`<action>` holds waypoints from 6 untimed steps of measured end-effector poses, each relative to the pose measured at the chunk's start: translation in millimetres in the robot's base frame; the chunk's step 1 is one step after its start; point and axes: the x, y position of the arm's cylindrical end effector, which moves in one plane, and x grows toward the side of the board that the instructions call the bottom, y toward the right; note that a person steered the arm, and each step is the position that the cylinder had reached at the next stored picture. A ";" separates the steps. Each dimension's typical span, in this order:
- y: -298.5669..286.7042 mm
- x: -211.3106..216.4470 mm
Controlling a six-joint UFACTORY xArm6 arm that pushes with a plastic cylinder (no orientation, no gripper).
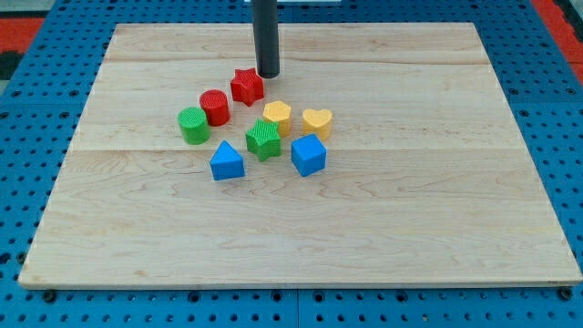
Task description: Push red circle into group of blocks at center top
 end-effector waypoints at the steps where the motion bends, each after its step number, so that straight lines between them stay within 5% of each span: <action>1: -11.8 13.8; 4: -44.2 63.4; 6: -41.6 10.1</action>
